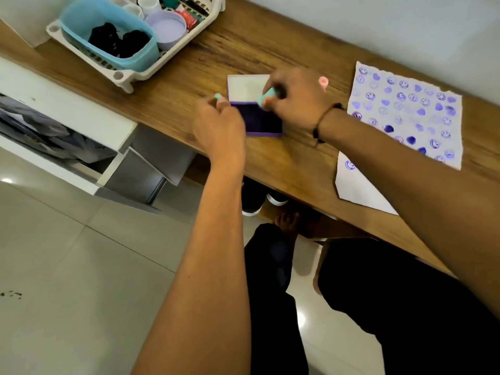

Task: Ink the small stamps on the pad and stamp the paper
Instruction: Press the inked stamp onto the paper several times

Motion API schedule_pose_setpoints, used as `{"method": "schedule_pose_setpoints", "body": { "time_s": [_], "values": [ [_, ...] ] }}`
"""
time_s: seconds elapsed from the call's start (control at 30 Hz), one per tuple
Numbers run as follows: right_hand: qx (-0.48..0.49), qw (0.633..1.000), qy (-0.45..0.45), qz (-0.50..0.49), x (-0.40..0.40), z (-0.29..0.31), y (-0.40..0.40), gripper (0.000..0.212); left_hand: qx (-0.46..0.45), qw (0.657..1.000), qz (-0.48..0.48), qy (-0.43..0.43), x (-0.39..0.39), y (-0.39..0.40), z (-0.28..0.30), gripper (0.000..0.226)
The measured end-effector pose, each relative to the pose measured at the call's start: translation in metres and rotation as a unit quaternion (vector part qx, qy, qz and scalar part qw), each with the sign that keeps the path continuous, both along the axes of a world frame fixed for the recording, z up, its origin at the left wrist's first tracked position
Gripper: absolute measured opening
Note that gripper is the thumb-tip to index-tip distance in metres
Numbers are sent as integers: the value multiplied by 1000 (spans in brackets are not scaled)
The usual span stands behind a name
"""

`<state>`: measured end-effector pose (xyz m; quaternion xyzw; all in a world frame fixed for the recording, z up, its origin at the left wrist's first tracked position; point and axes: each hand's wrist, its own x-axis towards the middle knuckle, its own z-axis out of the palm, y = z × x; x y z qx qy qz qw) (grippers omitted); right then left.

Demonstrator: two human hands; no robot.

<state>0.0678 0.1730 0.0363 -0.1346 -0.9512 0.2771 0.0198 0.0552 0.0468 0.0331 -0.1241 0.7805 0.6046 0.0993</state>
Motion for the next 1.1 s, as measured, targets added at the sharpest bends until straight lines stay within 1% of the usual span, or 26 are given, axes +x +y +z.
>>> {"method": "schedule_pose_setpoints", "body": {
  "time_s": [0.07,0.1,0.13,0.2,0.27,0.33,0.4,0.57,0.67,0.77,0.87,0.97,1.1],
  "values": [
    [-82,992,53,-84,32,7,10,20,28,998,-38,36,11,12,10,23],
    [-106,985,62,-121,54,11,17,20,42,996,-67,46,20,22,15,20],
    [-118,979,61,-155,78,14,25,18,49,993,-94,58,29,34,19,18],
    [-122,967,48,-216,130,17,42,15,51,984,-156,70,52,59,23,22],
    [-115,956,32,-266,173,16,57,13,59,967,-244,34,74,81,21,25],
    [-98,946,19,-308,206,11,71,13,76,938,-336,-32,95,99,16,26],
    [-80,939,11,-334,231,7,84,15,65,914,-395,-61,116,114,10,24],
    [-54,942,6,-331,259,-5,102,15,34,887,-456,-73,150,143,0,14],
    [7,954,-7,-298,261,-11,107,19,11,887,-456,-75,159,153,-10,13],
    [54,954,-23,-293,266,-15,115,20,2,883,-464,-70,163,159,-16,13],
    [71,956,-33,-283,274,-17,119,20,8,880,-470,-66,165,166,-19,13],
    [80,958,-40,-272,276,-21,120,22,28,876,-473,-88,168,169,-24,17],
    [92,963,-30,-252,270,-23,121,22,25,877,-471,-87,169,170,-31,13]
  ]
}}
